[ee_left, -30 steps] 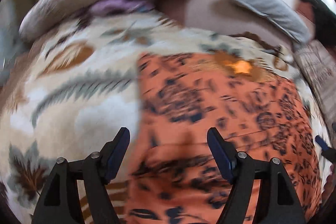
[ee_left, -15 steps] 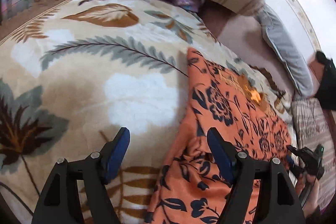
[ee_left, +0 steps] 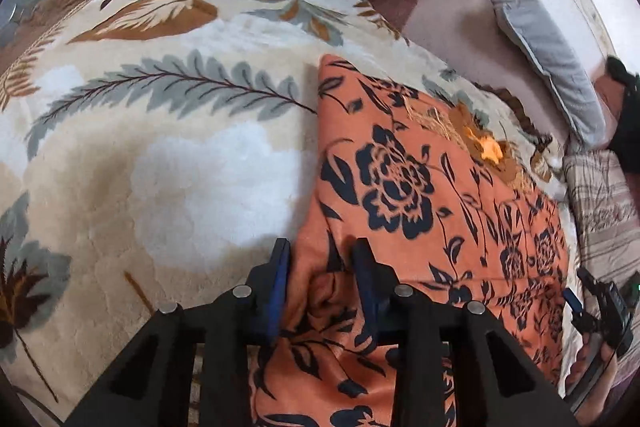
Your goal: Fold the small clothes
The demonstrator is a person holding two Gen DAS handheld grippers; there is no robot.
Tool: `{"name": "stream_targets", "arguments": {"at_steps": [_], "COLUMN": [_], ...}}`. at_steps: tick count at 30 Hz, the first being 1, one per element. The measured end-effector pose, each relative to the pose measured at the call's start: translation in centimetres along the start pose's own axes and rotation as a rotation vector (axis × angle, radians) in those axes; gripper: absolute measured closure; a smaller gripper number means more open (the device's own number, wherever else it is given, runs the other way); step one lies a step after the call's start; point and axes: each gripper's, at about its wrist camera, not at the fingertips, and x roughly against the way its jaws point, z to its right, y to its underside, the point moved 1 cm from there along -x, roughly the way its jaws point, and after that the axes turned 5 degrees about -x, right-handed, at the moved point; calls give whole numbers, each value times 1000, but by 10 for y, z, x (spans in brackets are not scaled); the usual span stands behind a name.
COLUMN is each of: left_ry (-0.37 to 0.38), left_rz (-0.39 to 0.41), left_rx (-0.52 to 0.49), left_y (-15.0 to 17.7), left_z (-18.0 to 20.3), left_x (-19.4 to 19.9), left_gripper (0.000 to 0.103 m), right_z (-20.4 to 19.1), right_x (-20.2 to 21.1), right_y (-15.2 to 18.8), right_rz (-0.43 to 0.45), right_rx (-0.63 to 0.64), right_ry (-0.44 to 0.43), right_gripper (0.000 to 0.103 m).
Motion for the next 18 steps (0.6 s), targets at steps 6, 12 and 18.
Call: {"name": "stream_targets", "arguments": {"at_steps": [6, 12, 18], "left_ry": [50, 27, -19], "left_rz": [31, 51, -30], "left_rx": [13, -31, -33], "left_y": [-10, -27, -41], "left_z": [0, 15, -4], "left_x": [16, 10, -9], "left_gripper": [62, 25, 103], "right_z": [-30, -40, -26], "right_x": [31, -20, -24], "right_y": [-15, -6, 10], "right_rz": [147, -29, -71], "right_rx": [80, 141, 127], "right_ry": [-53, -102, -106], "right_gripper": [30, 30, 30]}}
